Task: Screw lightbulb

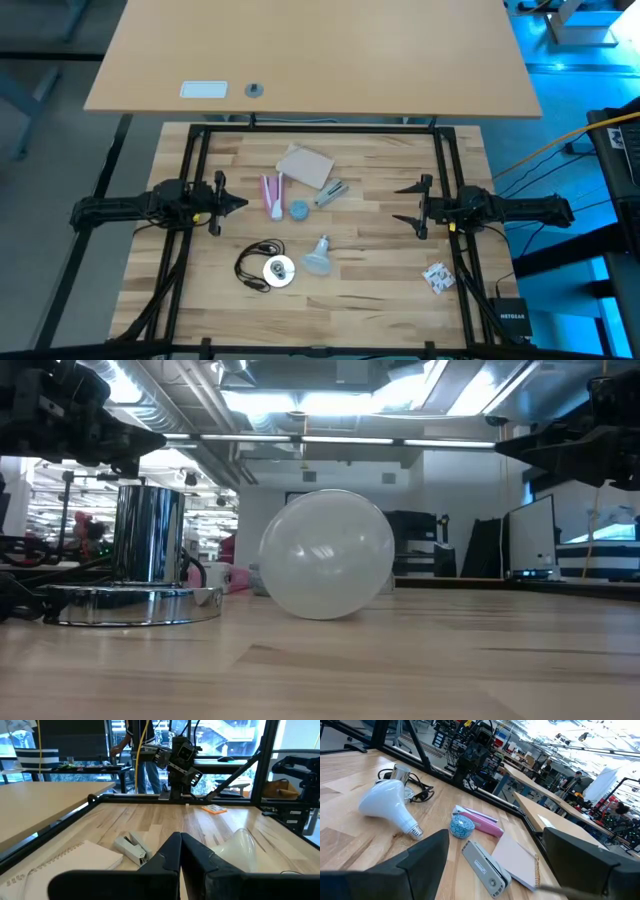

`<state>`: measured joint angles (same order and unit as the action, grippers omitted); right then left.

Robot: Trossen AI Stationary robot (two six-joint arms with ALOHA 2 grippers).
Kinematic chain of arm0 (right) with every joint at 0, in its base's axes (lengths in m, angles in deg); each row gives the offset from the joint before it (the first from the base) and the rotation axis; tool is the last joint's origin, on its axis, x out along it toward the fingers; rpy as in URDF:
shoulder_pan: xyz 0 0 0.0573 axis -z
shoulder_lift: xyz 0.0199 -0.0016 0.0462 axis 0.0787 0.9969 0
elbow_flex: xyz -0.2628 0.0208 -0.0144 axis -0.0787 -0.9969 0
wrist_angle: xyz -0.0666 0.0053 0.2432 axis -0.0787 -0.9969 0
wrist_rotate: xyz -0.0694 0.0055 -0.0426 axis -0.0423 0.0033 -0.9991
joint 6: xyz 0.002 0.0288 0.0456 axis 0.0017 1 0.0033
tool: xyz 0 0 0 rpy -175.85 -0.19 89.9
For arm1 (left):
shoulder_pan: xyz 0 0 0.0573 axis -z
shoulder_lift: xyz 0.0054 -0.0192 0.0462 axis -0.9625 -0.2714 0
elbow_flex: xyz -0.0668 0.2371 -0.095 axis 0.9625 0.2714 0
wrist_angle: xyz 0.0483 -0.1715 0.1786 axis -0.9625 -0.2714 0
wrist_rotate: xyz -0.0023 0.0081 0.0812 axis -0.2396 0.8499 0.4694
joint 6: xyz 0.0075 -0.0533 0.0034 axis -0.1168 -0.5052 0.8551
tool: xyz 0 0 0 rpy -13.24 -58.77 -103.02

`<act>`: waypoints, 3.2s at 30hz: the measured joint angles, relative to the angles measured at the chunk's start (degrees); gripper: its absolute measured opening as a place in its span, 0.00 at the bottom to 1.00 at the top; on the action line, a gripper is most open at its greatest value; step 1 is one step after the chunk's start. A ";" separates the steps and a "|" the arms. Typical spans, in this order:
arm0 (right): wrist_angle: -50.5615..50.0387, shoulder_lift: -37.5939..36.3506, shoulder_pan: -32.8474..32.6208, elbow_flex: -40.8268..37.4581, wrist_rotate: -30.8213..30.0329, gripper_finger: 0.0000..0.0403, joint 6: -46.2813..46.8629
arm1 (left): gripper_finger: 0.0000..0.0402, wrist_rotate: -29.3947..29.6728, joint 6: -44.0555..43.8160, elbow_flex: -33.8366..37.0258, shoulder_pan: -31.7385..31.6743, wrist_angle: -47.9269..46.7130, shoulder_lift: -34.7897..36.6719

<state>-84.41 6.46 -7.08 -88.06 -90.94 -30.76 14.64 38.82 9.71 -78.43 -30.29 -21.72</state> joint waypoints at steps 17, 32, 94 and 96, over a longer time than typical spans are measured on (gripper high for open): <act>0.00 0.02 0.00 0.00 0.00 0.81 0.00 | 0.00 0.00 -1.00 0.00 0.12 0.03 0.00; 0.00 0.00 -0.02 0.00 0.00 0.81 0.00 | 0.00 3.53 -38.71 0.04 0.10 1.92 0.00; 0.00 0.01 -0.01 0.00 -0.02 0.81 -0.02 | 0.50 0.44 -6.88 -36.84 0.10 -7.94 -41.89; 0.00 0.00 -0.01 0.00 -0.02 0.81 -0.01 | 0.50 -1.03 -10.60 -38.68 0.29 -8.14 -45.63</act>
<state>-84.41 6.46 -7.09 -88.06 -90.96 -30.77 13.61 28.22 -28.97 -78.14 -38.43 -67.35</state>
